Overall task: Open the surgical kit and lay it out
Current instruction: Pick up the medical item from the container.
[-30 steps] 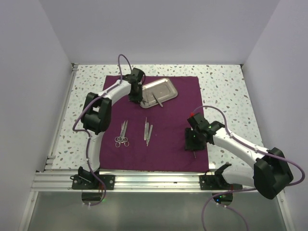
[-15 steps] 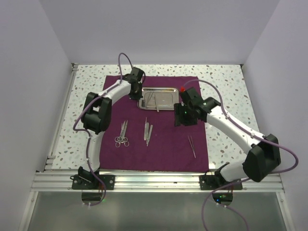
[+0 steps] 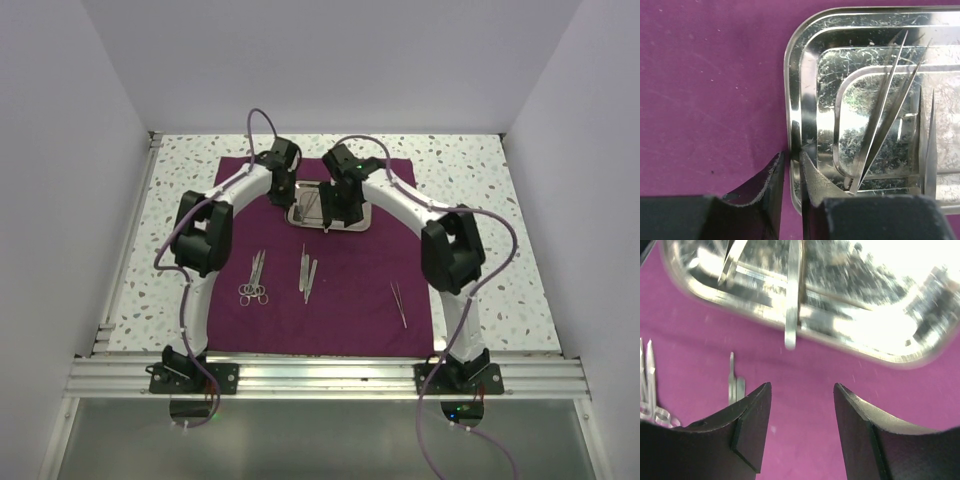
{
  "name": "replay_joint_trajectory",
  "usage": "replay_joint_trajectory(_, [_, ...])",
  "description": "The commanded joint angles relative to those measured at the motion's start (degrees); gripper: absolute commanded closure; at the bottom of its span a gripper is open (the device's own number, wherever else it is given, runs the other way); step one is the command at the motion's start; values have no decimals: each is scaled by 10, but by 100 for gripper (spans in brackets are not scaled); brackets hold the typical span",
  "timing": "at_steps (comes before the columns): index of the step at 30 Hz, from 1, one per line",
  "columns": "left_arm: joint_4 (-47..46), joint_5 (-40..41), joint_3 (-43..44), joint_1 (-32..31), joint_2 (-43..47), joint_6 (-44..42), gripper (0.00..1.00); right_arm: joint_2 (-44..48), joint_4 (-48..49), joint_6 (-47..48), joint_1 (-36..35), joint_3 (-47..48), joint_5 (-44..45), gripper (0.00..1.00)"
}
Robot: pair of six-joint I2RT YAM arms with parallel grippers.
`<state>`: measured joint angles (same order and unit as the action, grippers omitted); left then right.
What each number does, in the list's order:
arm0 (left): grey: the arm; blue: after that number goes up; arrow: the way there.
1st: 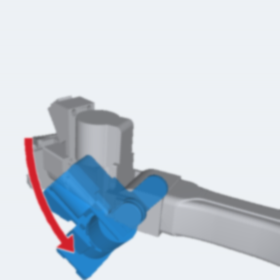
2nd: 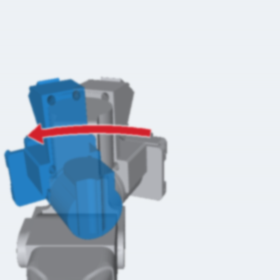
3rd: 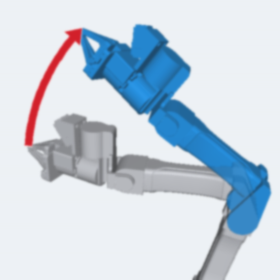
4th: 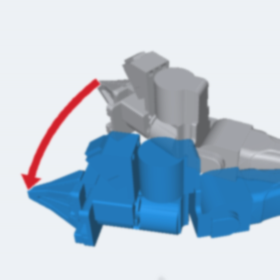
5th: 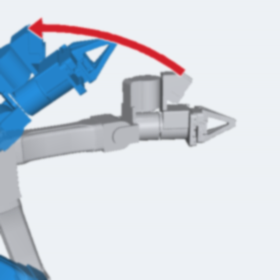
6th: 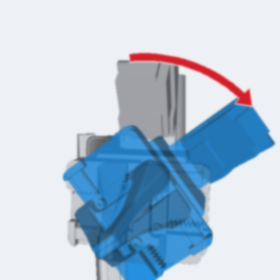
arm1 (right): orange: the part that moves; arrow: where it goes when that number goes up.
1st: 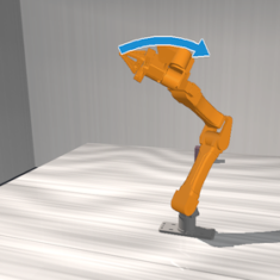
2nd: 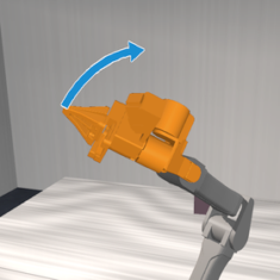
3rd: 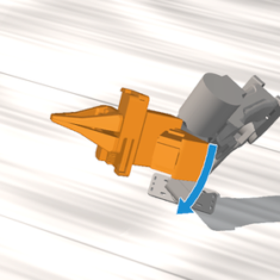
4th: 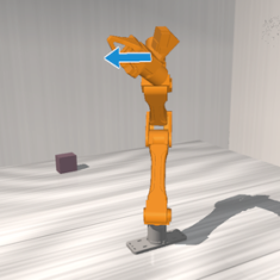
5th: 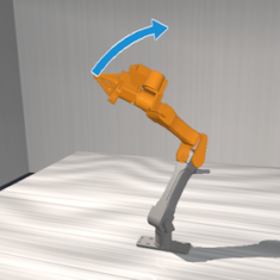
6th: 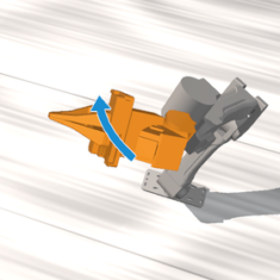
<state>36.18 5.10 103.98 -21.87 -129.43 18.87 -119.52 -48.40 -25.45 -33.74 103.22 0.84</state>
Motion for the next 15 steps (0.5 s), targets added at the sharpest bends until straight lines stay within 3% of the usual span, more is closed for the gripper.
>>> replay_joint_trajectory(1, [13,-29,-6,7,12,6,78,-47,-16,1,-1,71,-7,44])
replay_joint_trajectory(9, [20,-61,-19,7,45,18,75,-161,-24,-3,-1,169,-5,45])
replay_joint_trajectory(15, [23,-73,-21,8,54,13,75,-197,-15,-15,-1,175,1,50])
